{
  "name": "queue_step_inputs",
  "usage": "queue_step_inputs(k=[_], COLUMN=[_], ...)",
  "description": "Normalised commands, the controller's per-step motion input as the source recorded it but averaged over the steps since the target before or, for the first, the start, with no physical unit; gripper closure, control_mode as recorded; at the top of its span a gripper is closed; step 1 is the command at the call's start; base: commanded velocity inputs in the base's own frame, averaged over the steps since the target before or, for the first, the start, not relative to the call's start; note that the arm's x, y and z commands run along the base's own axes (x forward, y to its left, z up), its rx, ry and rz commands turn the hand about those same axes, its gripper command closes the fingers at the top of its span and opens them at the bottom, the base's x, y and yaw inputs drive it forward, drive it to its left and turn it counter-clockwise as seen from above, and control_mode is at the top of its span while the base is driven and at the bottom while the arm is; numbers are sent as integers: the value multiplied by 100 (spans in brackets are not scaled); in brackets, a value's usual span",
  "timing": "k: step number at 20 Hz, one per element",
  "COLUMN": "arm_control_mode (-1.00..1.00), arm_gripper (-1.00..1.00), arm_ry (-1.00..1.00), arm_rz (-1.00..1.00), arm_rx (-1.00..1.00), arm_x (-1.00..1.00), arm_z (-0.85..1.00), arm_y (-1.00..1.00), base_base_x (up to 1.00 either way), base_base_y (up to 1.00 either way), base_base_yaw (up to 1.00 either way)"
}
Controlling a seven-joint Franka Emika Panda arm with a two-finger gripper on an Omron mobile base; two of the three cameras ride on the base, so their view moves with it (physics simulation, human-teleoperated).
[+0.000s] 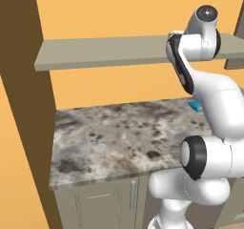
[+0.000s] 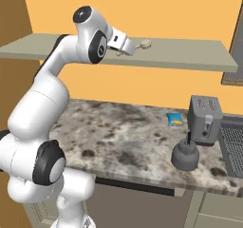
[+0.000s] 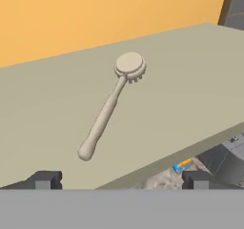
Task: Open the cabinet. Pick the dish brush and place it next to the sink. Then close the cabinet.
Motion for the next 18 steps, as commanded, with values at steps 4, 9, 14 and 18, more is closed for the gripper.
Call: queue_step_inputs(k=[4,9,14,18], arm_control_mode=[-100,-100,-100,-100], arm_gripper=[-100,-100,-100,-100], arm_ry=[0,0,1,5], arm_rz=[0,0,0,0], arm_rx=[0,0,0,0], arm_x=[18,15,26,27], arm_z=[-11,0,0,0], arm_y=[0,0,0,0], base_base_x=[0,0,0,0], base_base_y=[0,0,0,0], base_base_yaw=[0,0,0,0])
